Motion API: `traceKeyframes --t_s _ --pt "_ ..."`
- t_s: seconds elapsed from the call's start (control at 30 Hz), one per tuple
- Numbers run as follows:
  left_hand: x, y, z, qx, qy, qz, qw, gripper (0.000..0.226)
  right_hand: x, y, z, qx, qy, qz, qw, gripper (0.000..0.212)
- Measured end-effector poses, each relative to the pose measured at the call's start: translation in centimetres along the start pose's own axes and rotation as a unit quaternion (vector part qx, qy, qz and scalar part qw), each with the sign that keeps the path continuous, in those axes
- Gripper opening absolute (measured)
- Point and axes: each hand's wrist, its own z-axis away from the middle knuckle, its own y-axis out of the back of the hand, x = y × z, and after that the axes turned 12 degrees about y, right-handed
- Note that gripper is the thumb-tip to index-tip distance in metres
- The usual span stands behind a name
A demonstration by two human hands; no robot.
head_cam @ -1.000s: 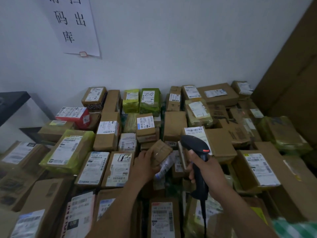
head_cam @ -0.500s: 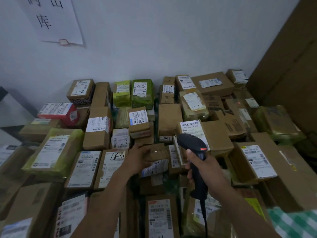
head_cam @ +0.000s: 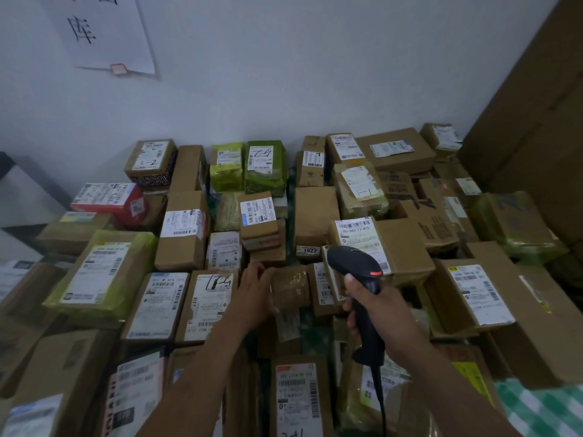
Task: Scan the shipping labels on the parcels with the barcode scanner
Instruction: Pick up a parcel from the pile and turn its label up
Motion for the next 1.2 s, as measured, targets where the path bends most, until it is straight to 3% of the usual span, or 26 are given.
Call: traceKeyframes --t_s 0.07,0.17,0.3,0.43,0.57,0.7,0.83,0.93,1.0,1.1,1.2 --pt "0.1 -0.1 0.0 0.037 -0.019 -0.001 0.999 0.065 0.1 -0.1 -0.1 -0.006 0.002 -0.004 1.000 0.034" --pt "0.1 -0.4 -0.7 0.044 -0.004 -0.022 0.999 0.059 0.3 -0.1 0.0 -0.009 0.000 -0.008 1.000 0.033" --pt "0.7 -0.7 -1.3 0.071 -0.009 -0.103 0.992 0.063 0.2 0.1 0.3 -0.010 0.014 -0.023 1.000 0.034" --pt "1.5 -1.2 -1.4 0.055 -0.027 -0.171 0.983 0.084 0.4 1.0 0.6 0.013 0.033 -0.057 0.998 0.031" --pt "4.7 0.1 -0.6 0.061 -0.046 -0.050 0.996 0.093 0.7 2.6 1.2 0.038 0.066 -0.071 0.995 0.042" --pt "9.6 3.3 -0.2 0.056 -0.141 0.095 0.984 0.095 0.7 3.6 1.6 0.099 0.071 -0.107 0.987 0.039" --pt "12.5 5.8 -1.9 -0.060 -0.125 0.063 0.988 0.119 1.3 4.2 1.0 0.133 0.028 -0.145 0.980 0.032" --pt "12.9 6.3 -2.8 -0.163 -0.071 0.124 0.976 0.127 1.5 4.3 0.6 0.106 -0.012 -0.137 0.985 0.055" --pt "12.8 6.3 -2.6 -0.174 -0.068 0.142 0.972 0.124 2.1 4.4 0.2 0.098 -0.030 -0.139 0.985 0.075" --pt "12.5 5.8 -2.2 -0.126 -0.053 0.197 0.971 0.109 2.2 4.4 0.2 0.100 -0.040 -0.163 0.981 0.088" --pt "11.2 5.6 -1.0 -0.050 -0.030 0.265 0.962 0.080 1.9 4.1 0.5 0.091 -0.023 -0.193 0.977 0.078"
